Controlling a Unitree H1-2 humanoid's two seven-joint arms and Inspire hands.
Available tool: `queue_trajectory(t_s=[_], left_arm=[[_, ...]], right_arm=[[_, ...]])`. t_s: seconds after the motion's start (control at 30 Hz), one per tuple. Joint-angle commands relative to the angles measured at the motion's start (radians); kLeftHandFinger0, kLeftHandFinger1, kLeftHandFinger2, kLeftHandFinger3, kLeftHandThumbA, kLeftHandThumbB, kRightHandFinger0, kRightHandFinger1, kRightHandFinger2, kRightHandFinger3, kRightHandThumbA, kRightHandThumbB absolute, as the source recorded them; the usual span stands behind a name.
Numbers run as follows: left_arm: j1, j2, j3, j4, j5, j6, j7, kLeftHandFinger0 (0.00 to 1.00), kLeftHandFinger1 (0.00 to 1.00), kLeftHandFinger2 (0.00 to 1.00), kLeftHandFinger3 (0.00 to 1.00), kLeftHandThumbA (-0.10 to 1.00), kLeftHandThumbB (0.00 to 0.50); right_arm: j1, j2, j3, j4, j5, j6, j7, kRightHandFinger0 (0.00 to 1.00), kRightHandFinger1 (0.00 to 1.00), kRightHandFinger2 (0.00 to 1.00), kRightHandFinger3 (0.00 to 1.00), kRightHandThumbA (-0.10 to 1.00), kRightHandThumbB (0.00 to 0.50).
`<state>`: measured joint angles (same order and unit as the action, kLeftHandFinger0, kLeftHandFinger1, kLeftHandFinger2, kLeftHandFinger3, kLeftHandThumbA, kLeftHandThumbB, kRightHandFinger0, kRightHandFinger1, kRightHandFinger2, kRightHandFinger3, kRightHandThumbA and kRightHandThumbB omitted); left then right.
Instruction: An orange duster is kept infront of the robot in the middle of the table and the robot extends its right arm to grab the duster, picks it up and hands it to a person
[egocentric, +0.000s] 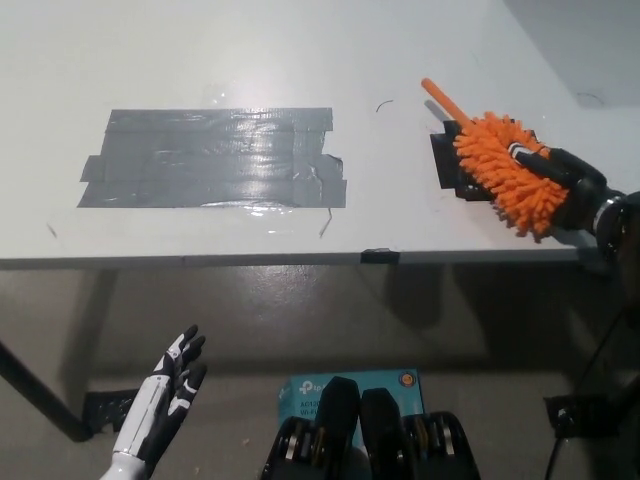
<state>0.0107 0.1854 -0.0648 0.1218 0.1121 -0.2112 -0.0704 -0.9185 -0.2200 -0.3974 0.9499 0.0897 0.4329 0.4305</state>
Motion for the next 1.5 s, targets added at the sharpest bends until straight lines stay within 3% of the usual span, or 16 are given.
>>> queue_trajectory(t_s=[0.0, 0.27, 0.3, 0.37, 0.43, 0.5, 0.6, 0.9, 1.47], left_arm=[[-0.042, 0.008, 0.002, -0.022, -0.020, -0.025, -0.020, 0.94, 1.00, 1.00, 1.00, 0.91, 0.191], [-0.054, 0.013, 0.004, -0.021, -0.018, -0.024, -0.020, 0.92, 1.00, 1.00, 1.00, 0.91, 0.189], [-0.054, 0.013, 0.004, -0.021, -0.018, -0.024, -0.020, 0.92, 1.00, 1.00, 1.00, 0.91, 0.190], [-0.052, 0.014, 0.003, -0.027, -0.013, -0.021, -0.019, 0.91, 1.00, 1.00, 1.00, 0.92, 0.188], [-0.052, 0.014, 0.003, -0.026, -0.013, -0.022, -0.019, 0.91, 1.00, 1.00, 1.00, 0.92, 0.189], [-0.056, 0.016, 0.003, -0.027, -0.017, -0.022, -0.022, 0.91, 1.00, 1.00, 1.00, 0.91, 0.180], [-0.064, 0.019, 0.005, -0.027, -0.016, -0.017, -0.022, 0.90, 1.00, 1.00, 1.00, 0.91, 0.180], [-0.062, 0.019, 0.002, -0.018, -0.012, -0.022, -0.023, 0.91, 1.00, 1.00, 1.00, 0.92, 0.174], [-0.067, 0.018, 0.004, -0.021, -0.025, -0.006, -0.031, 0.87, 1.00, 1.00, 1.00, 0.90, 0.184]], right_arm=[[-0.013, 0.065, -0.110, 0.006, 0.389, 0.037, 0.177, 0.00, 0.33, 0.65, 1.00, -0.10, 0.086], [0.076, 0.132, -0.018, -0.218, 0.593, 0.037, 0.172, 0.00, 0.35, 0.70, 1.00, -0.10, 0.062], [0.080, 0.133, -0.013, -0.225, 0.603, 0.037, 0.173, 0.00, 0.37, 0.73, 1.00, -0.10, 0.109], [0.123, 0.156, 0.025, -0.297, 0.657, 0.037, 0.147, 0.00, 0.37, 0.75, 1.00, -0.10, 0.101], [0.149, 0.171, 0.044, -0.347, 0.687, 0.037, 0.104, 0.00, 0.38, 0.72, 0.99, -0.10, 0.140], [0.232, 0.211, 0.106, -0.491, 0.789, 0.037, -0.018, 0.00, 0.39, 0.73, 0.97, -0.10, 0.115], [0.277, 0.231, 0.131, -0.559, 0.821, 0.037, -0.044, 0.00, 0.38, 0.70, 0.94, -0.10, 0.112], [0.349, 0.254, 0.169, -0.643, 0.872, 0.037, -0.107, 0.00, 0.36, 0.68, 1.00, -0.10, 0.102], [0.383, 0.332, 0.199, -0.708, 0.996, 0.037, -0.235, 0.00, 0.34, 0.62, 1.00, -0.10, 0.059]])
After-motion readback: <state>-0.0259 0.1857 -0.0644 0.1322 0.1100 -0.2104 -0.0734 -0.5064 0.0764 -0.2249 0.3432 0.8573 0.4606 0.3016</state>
